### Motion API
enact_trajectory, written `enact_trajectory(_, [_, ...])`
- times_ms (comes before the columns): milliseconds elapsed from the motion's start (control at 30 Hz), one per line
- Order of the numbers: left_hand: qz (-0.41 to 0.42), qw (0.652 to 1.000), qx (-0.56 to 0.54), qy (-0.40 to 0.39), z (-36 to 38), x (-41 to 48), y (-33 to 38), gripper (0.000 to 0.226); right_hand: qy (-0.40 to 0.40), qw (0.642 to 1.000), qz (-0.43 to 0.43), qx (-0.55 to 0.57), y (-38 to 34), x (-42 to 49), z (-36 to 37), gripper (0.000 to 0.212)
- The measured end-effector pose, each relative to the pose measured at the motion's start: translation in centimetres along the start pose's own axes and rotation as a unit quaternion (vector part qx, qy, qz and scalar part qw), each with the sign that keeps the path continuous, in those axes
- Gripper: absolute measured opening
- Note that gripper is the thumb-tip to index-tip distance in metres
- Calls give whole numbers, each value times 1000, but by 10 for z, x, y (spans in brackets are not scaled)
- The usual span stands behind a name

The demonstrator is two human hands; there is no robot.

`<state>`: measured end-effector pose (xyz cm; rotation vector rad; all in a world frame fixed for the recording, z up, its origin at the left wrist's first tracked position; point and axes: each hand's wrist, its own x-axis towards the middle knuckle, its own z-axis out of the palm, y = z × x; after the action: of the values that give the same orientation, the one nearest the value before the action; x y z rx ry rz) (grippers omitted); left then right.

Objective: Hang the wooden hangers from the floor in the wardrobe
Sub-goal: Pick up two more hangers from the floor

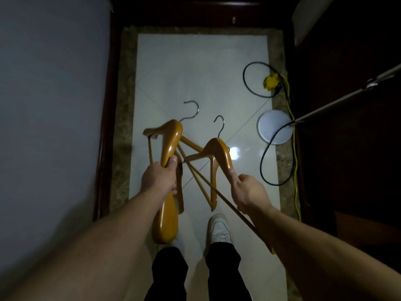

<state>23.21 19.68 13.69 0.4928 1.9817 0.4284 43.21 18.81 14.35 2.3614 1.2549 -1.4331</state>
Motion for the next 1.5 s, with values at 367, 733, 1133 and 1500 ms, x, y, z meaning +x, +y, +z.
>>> enact_trajectory(367, [11,1000,1,27,-46,-8,4,39,1,999,-35,-12,-28,-17,-8,57])
enact_trajectory(733, [-13,1000,27,-3,-56,-36,9,42,9,1000,-14,11,-35,-46,-21,66])
enact_trajectory(1133, [74,997,-1,-3,-83,-98,131,35,13,997,-63,33,-113,-114,-112,45])
enact_trajectory(1500, [175,984,-22,37,-139,-219,255,49,23,967,-129,220,-187,-230,-218,85])
